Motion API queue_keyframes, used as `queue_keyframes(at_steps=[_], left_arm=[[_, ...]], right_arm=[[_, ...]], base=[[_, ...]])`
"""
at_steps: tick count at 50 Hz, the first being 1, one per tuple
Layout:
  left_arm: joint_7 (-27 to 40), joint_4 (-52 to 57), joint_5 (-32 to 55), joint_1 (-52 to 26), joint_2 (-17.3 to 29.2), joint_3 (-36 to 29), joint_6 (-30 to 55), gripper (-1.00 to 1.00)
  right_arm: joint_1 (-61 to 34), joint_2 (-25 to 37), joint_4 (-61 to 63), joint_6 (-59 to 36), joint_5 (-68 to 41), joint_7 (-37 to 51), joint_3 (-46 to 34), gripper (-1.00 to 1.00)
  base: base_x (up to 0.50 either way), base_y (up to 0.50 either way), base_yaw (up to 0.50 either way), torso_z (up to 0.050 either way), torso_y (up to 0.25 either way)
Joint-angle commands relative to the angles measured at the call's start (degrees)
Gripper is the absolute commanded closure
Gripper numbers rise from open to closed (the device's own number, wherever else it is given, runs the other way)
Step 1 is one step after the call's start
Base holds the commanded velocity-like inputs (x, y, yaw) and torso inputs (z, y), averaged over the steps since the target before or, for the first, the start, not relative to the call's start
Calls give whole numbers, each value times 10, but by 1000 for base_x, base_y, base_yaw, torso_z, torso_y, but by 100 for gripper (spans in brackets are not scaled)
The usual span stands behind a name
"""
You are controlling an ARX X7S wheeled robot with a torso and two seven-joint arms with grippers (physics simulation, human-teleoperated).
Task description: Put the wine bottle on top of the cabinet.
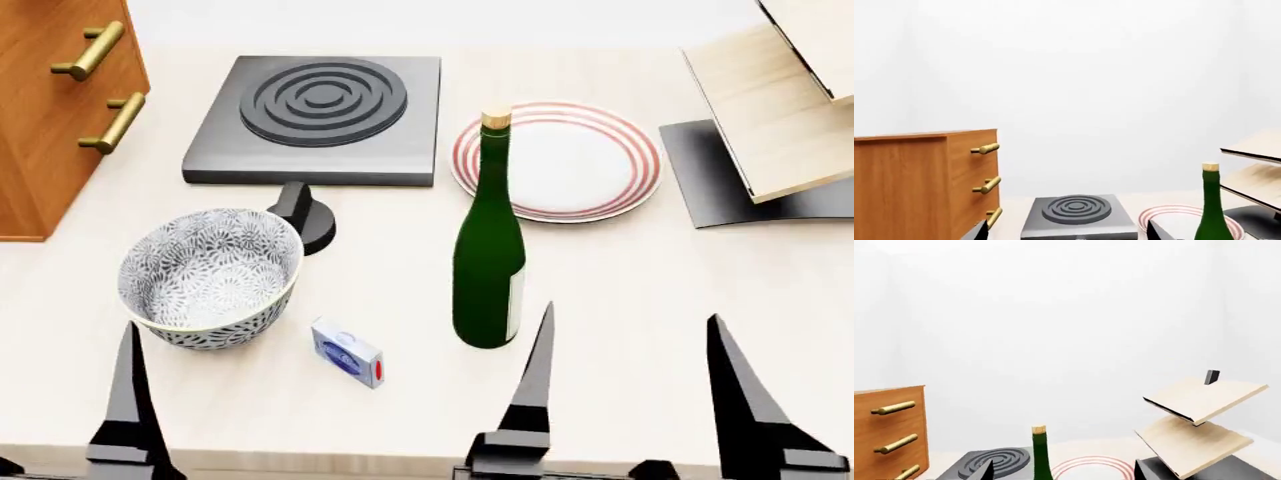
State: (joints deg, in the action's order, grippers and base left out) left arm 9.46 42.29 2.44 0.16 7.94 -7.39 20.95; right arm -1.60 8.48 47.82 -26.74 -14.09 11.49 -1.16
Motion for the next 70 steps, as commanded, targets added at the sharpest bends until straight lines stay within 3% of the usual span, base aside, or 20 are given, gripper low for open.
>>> queue_keyframes(at_steps=[1, 18, 58, 70], left_arm=[[11, 85, -6, -18, 8, -16, 59, -100], [20, 88, 4, -17, 16, -15, 57, -100], [39, 94, 13, -26, 31, -30, 65, -100], [45, 94, 19, -27, 37, -31, 63, -100]], right_arm=[[-22, 14, 100, -69, -41, 25, 23, -100], [-27, 25, 110, -83, -76, 49, 30, -100], [-33, 58, 98, -64, -106, 91, 19, -100], [-31, 64, 95, -53, -119, 98, 19, -100]], base=[[0, 0, 0, 0, 0], [0, 0, 0, 0, 0], [496, 0, 0, 0, 0], [6, 0, 0, 0, 0]])
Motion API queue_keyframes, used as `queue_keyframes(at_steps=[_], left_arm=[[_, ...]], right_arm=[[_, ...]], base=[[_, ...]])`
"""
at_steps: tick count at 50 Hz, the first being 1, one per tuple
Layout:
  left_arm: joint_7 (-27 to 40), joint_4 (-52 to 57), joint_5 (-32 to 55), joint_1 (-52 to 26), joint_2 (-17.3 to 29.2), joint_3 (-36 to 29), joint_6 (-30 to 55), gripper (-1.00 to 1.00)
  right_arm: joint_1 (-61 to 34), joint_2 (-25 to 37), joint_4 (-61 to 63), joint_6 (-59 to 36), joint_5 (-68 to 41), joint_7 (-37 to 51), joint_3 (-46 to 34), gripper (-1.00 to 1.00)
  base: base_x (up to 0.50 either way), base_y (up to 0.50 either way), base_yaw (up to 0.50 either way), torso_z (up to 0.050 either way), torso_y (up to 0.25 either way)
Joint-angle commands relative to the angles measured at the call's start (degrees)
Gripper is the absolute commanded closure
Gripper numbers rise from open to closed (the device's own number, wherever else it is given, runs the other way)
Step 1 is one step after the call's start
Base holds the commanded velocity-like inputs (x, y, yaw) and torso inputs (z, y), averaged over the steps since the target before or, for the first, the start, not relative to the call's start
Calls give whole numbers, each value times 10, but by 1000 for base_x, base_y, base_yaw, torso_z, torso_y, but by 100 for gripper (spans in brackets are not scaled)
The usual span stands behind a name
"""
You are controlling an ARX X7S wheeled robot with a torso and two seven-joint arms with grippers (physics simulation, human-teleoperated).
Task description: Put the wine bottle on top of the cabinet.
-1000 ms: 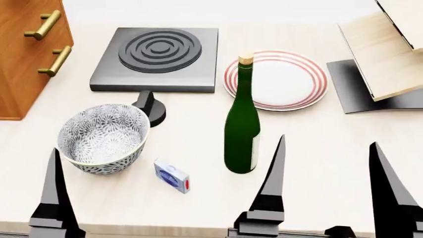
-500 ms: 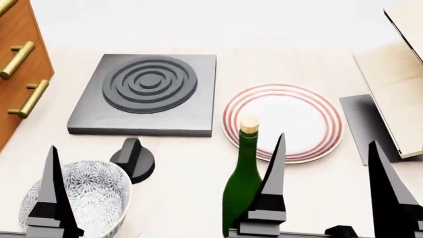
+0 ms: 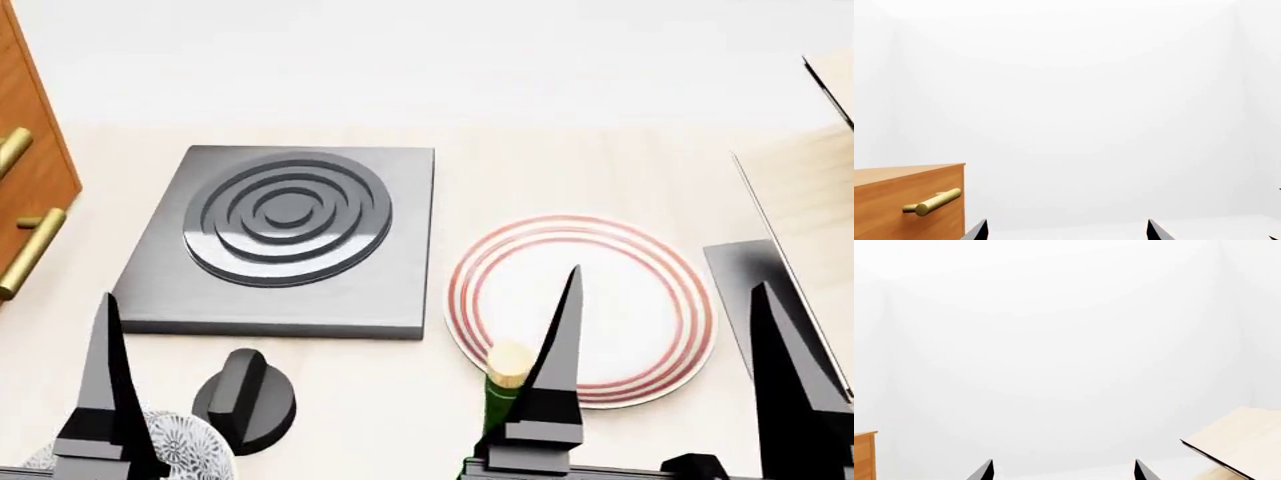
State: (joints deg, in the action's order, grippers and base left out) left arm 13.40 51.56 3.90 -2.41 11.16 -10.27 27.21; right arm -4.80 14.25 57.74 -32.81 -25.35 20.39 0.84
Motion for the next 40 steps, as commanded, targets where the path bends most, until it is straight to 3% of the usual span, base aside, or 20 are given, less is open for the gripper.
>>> queue_keyframes(at_steps=[1, 17, 40], left_arm=[[7, 2, 5, -1, 6, -3, 1, -100], [16, 0, 17, 0, 13, 1, -3, -100], [24, 3, 21, -4, 21, -7, 2, -100]], right_arm=[[2, 7, -6, 9, -6, 9, -2, -100], [2, 20, -13, 7, 8, 22, -22, -100], [1, 36, -10, 14, 5, 32, -34, -100]], base=[[0, 0, 0, 0, 0], [0, 6, 0, 0, 0], [0, 495, 0, 0, 0]])
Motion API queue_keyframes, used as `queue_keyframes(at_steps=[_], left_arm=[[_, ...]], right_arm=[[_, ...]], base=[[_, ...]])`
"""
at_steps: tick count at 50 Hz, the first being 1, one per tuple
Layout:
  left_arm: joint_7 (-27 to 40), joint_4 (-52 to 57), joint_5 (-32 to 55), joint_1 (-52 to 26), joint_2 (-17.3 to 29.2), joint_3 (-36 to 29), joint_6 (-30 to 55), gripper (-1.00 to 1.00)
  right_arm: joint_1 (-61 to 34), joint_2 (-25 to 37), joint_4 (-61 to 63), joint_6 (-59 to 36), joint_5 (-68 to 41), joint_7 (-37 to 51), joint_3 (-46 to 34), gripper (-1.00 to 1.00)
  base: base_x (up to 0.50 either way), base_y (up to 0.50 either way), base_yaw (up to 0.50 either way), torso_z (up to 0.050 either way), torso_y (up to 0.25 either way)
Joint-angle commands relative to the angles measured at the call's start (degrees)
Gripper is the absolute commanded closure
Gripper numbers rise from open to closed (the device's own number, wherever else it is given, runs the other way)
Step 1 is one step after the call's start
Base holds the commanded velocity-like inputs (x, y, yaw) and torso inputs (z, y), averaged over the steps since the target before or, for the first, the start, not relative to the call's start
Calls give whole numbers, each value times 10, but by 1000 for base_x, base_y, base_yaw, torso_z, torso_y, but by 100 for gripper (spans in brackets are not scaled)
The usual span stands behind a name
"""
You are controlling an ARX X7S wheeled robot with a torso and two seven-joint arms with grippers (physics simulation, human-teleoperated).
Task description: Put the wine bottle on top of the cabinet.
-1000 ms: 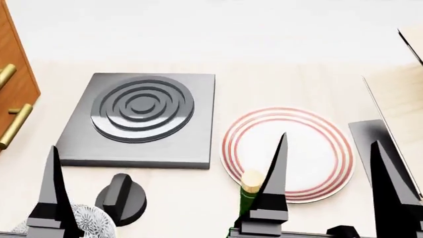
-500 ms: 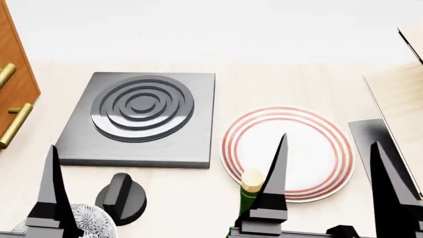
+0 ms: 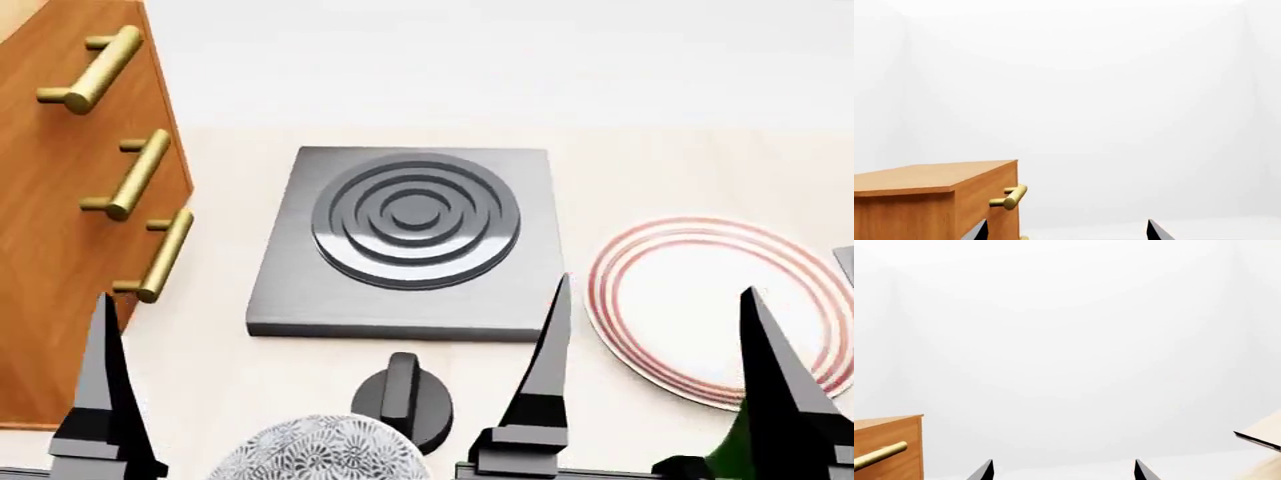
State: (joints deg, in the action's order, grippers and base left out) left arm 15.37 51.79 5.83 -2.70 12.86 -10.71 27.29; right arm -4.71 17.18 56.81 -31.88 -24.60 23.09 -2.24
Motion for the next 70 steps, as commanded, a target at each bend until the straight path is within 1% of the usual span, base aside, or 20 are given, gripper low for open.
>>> queue_keyframes(at_steps=[1, 5, 6, 25, 28, 36, 43, 50, 55, 56, 61, 70], left_arm=[[4, 0, 3, -1, 4, -2, -1, -100], [6, 2, 5, -1, 4, -2, 0, -100], [6, 2, 6, -1, 5, -2, 0, -100], [12, 2, 10, -3, 9, -8, 0, -100], [13, 0, 11, -3, 10, -8, -1, -100], [15, -3, 14, -3, 12, -8, -4, -100], [17, -4, 15, -4, 14, -9, -5, -100], [18, -8, 18, -3, 15, -11, -11, -100], [21, -5, 27, 0, 15, -2, -11, -100], [22, 2, 29, -1, 15, -1, -5, -100], [26, 12, 33, -2, 18, 4, 2, -100], [30, 10, 32, -1, 20, 2, -3, -100]], right_arm=[[0, 7, -1, 4, -4, 5, -3, -100], [-1, 7, 0, 3, -9, 10, -2, -100], [0, 2, -1, 4, -24, 10, 7, -100], [-5, 19, -1, 5, -23, 23, 5, -100], [-4, 22, -8, 10, -28, 23, 18, -100], [5, 41, -45, 35, 7, 31, 42, -100], [9, 52, -54, 35, -11, 33, 80, -100], [16, 67, -62, 33, -5, 35, 97, -100], [21, 92, -58, 17, 33, 45, 86, -100], [24, 110, -62, 10, 72, 51, 67, -100], [18, 132, -80, -1, 95, 45, 45, -100], [30, 130, -133, 35, 115, 38, 25, -100]], base=[[0, 500, 0, 0, 0], [0, 500, 0, 0, 0], [0, 0, 0, 0, 0], [0, 0, 0, 0, 0], [0, 0, 0, 0, 0], [0, 0, 0, 0, 0], [0, 0, 0, 0, 0], [0, 0, 0, 0, 0], [0, 0, 0, 0, 0], [0, 0, 0, 0, 0], [0, 0, 0, 0, 0], [0, 0, 0, 0, 0]])
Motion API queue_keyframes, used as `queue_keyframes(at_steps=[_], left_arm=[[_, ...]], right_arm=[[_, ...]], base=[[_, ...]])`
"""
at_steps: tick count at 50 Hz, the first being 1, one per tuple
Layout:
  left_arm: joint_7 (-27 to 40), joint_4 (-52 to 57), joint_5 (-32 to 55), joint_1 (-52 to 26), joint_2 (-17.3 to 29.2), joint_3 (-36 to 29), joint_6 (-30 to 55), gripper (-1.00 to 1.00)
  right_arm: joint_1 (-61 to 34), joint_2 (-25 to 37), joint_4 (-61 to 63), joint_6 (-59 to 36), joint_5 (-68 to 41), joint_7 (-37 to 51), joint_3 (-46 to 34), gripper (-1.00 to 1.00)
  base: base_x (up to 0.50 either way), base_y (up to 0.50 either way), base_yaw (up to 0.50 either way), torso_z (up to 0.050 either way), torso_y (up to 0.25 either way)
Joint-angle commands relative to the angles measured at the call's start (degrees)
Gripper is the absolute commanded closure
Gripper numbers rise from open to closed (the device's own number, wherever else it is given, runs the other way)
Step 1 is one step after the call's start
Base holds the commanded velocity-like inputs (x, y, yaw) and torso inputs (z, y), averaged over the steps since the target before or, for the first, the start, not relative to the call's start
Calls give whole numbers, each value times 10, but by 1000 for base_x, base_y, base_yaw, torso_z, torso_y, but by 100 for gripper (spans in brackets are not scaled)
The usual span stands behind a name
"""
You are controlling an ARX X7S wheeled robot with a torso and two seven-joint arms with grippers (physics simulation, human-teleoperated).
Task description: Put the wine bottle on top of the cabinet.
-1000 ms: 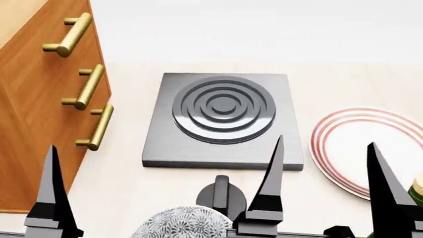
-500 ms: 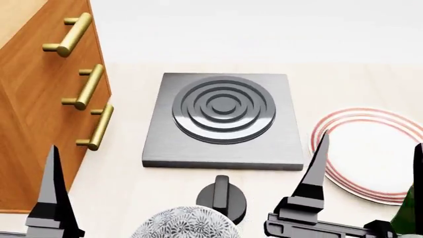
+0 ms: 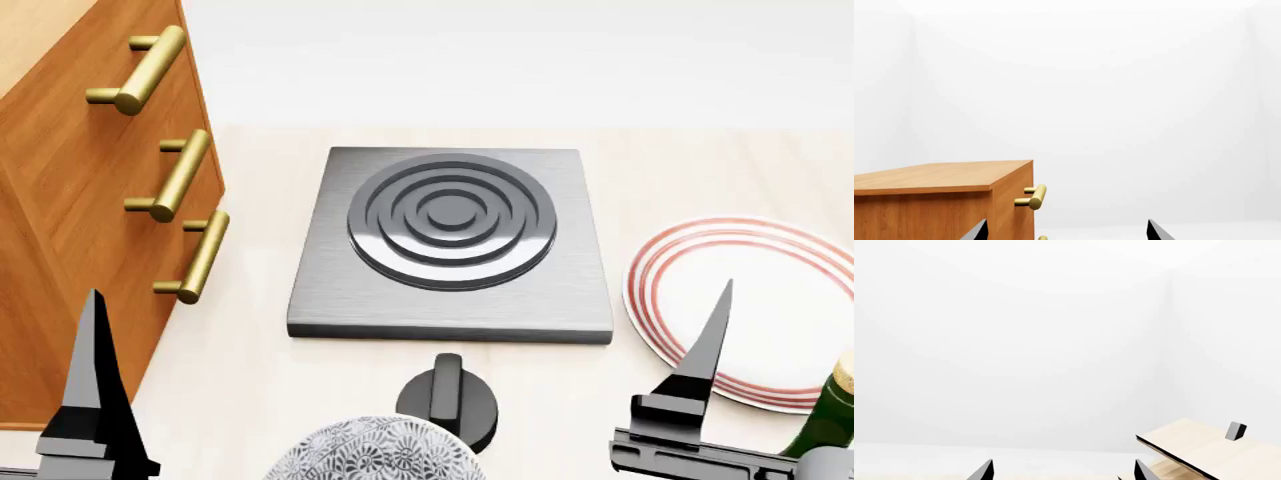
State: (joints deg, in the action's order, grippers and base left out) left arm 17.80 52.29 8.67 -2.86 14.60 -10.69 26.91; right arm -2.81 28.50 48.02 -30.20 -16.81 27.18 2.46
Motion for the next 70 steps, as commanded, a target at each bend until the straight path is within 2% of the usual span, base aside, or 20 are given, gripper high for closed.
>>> queue_keyframes(at_steps=[1, 21, 37, 57, 70], left_arm=[[6, 8, 5, 0, 3, 3, 4, -100], [12, 2, 7, 3, 9, 0, -4, -100], [16, -2, 10, 1, 13, -5, -5, -100], [22, -9, 13, 5, 23, -4, -14, -100], [27, -16, 6, 2, 23, -24, -16, -100]], right_arm=[[14, 16, -54, 24, 39, -3, -22, -100], [46, -4, -125, 85, 19, -6, 14, -100], [48, -14, -176, 113, 24, -11, 5, -100], [13, -26, -250, 151, 33, -23, -14, -100], [-8, -22, -255, 137, 6, -18, 16, -100]], base=[[0, 0, 0, 0, 0], [0, 0, 0, 0, 0], [0, 0, 0, 0, 0], [0, 0, 0, 0, 0], [0, 0, 0, 0, 0]])
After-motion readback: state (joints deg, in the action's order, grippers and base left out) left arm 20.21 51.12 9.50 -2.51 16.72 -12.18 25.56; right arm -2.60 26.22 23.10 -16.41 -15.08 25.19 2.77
